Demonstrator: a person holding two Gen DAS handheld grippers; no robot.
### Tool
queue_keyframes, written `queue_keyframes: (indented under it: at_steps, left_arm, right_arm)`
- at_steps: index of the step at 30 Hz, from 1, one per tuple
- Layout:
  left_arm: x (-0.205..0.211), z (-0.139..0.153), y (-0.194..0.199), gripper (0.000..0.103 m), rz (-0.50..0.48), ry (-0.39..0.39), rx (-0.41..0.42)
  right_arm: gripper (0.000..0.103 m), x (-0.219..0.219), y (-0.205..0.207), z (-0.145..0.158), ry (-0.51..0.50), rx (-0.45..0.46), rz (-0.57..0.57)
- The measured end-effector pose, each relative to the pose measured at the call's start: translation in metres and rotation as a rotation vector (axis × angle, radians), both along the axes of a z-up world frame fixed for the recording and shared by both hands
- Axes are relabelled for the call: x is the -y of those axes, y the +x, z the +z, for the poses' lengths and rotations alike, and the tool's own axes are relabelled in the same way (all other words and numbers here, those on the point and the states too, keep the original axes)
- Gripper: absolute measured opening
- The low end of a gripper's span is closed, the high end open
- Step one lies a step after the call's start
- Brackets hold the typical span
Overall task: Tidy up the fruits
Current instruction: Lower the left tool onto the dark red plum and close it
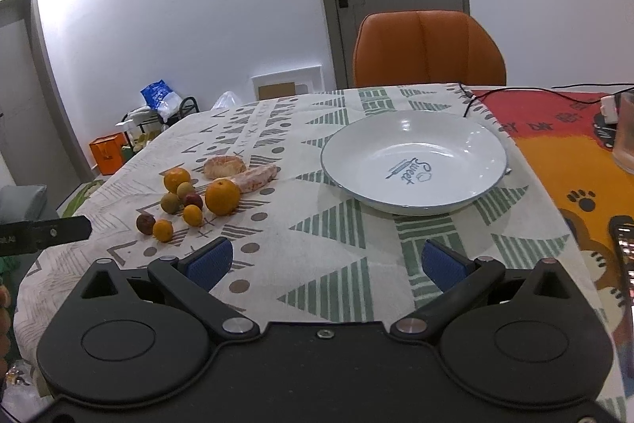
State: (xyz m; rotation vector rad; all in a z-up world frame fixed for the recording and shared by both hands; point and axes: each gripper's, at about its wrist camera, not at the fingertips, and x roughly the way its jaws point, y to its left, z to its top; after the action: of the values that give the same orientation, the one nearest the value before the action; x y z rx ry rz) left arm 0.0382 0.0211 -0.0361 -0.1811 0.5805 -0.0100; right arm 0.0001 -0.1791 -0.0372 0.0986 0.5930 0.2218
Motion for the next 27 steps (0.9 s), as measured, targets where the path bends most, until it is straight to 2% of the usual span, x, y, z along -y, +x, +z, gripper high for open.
queue_keyframes:
  at_steps: [5,18,27]
  left_arm:
    - [-0.003,-0.006,0.011,0.100,-0.007,-0.008,0.000]
    - [-0.023,-0.025,0.038,0.067,-0.005,-0.054,-0.043]
    - [-0.032,-0.036,0.056,0.056,-0.014,-0.081,-0.067]
  right_arm:
    - [0.103,-0.008,0.014,-0.006,0.009,-0.030,0.025]
    - [0.103,-0.039,0.043,-0.013,0.050,-0.046,0.137]
    - [0.103,-0.059,0.058,-0.018,0.033,-0.050,0.160]
